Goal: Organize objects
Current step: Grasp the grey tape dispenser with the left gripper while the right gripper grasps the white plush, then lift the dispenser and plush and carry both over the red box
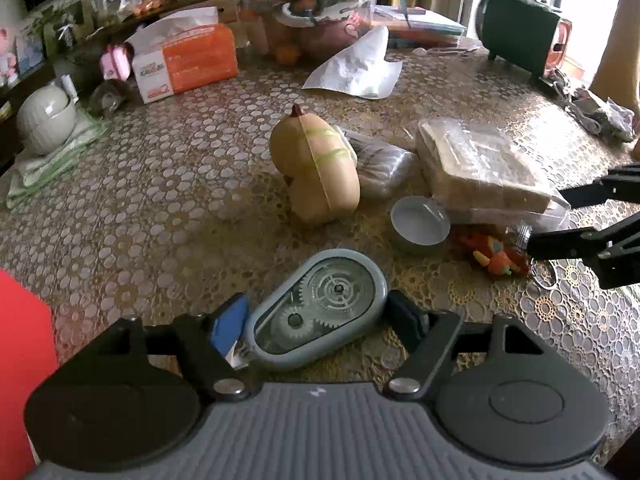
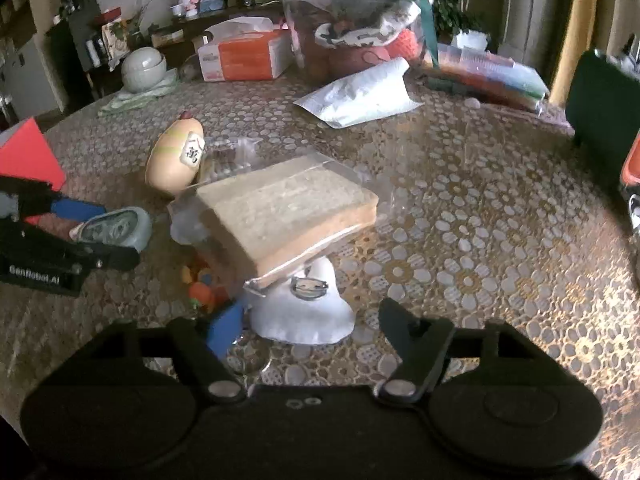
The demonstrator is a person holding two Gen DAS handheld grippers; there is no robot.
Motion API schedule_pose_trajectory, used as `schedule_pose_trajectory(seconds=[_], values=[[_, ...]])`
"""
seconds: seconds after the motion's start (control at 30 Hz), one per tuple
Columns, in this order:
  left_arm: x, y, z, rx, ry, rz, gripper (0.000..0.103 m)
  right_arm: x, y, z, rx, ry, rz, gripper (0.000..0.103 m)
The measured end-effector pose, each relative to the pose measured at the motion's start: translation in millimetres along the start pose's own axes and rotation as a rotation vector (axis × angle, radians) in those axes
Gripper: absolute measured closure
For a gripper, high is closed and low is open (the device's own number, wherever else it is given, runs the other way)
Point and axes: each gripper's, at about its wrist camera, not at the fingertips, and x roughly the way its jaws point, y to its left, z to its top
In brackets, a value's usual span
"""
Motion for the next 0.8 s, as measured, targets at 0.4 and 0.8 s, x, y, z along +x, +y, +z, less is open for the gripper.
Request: schedule_pose_trajectory(seconds=[0.4, 0.8], values=[[-21, -19, -19, -0.053, 0.013, -0.012, 0.028, -19, 11, -14, -0.020, -0.013, -0.030, 0.051], [-57, -37, -40, -0.092, -0.005, -0.029, 0.028, -67, 36, -42, -0.049, -0.035, -0.006, 0.051]])
